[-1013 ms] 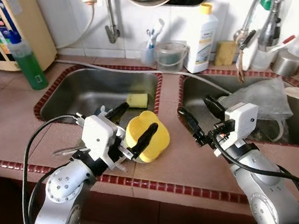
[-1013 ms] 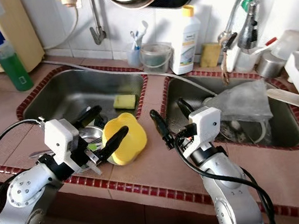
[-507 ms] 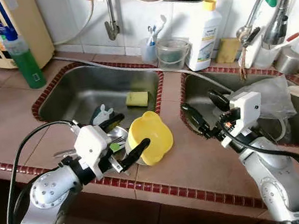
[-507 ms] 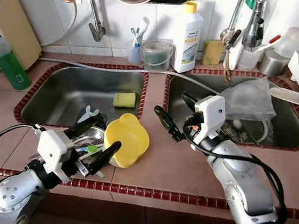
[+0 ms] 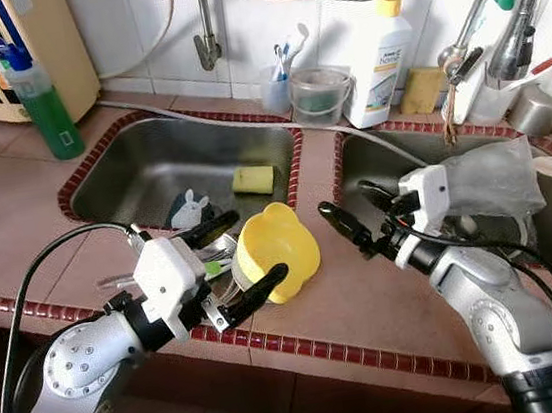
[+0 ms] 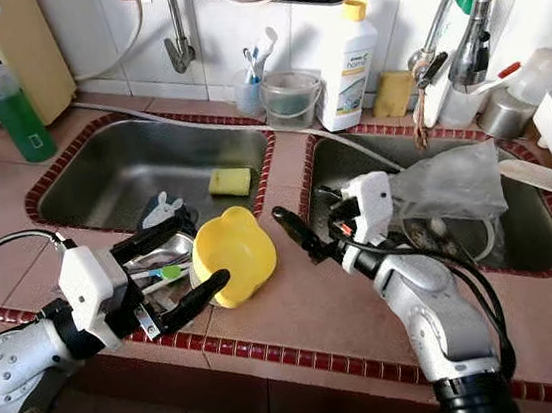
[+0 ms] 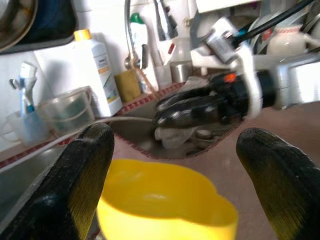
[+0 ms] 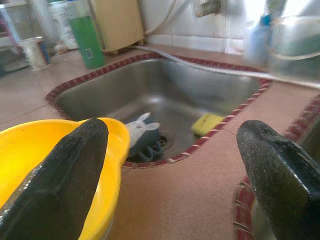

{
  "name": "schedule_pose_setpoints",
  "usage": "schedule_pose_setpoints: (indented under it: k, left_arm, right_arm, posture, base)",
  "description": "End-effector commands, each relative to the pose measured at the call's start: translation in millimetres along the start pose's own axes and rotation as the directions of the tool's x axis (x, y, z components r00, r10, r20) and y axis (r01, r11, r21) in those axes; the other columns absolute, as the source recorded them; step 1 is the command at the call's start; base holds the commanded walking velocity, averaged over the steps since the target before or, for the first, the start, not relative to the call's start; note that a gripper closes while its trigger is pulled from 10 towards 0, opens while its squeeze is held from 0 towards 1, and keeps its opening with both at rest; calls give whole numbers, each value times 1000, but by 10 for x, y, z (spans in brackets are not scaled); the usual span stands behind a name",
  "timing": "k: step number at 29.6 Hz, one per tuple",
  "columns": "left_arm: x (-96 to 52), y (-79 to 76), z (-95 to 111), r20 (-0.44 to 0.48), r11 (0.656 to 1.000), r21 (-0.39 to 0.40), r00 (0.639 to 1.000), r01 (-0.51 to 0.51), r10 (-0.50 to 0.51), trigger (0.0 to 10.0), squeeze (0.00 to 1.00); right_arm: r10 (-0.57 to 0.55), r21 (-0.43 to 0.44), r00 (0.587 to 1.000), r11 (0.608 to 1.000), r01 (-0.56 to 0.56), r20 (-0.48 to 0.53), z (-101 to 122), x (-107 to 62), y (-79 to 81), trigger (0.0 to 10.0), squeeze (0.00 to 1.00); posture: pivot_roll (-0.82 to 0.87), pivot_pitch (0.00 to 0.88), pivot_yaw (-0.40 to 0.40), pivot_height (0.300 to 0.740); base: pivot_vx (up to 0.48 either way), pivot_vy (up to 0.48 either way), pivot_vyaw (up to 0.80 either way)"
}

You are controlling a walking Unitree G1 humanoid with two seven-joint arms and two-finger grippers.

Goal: Kitchen organization

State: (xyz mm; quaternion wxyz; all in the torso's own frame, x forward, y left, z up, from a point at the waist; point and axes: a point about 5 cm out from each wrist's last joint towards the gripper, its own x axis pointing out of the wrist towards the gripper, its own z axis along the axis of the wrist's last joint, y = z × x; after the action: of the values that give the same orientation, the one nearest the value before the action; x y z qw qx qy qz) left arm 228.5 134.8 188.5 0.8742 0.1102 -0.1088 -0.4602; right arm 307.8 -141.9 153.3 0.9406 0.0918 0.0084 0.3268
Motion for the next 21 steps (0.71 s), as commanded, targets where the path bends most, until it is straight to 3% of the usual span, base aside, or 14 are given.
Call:
schedule_pose_setpoints:
  k: [1, 4, 15, 21]
  left_arm:
    - [34, -69, 64, 18, 1000, 6, 1000, 22, -23, 10000, 0]
    - [66, -118, 116, 33, 999, 14, 999, 30, -30, 10000, 0]
    - [123, -204, 210, 65, 1000, 15, 998, 13, -14, 10000, 0]
    - [143, -233, 256, 76, 1000, 15, 997, 1, -2, 10000, 0]
  right_arm:
    - [36, 29, 999, 999, -35, -18, 26, 29, -34, 10000, 0]
    - [92, 78, 995, 993, -88, -41, 54, 87, -40, 10000, 0]
    - [222, 104, 963, 973, -208, -153, 42, 182, -56, 10000, 0]
    - [333, 168, 916, 939, -300, -225, -56, 202, -8, 10000, 0]
  posture:
    - [108, 96, -72, 740]
    - [115, 100, -84, 740]
    - [138, 117, -122, 740]
    - [146, 122, -134, 740]
  base:
    - [0, 0, 0]
    - [0, 0, 0]
    - [0, 0, 0]
    - [0, 0, 0]
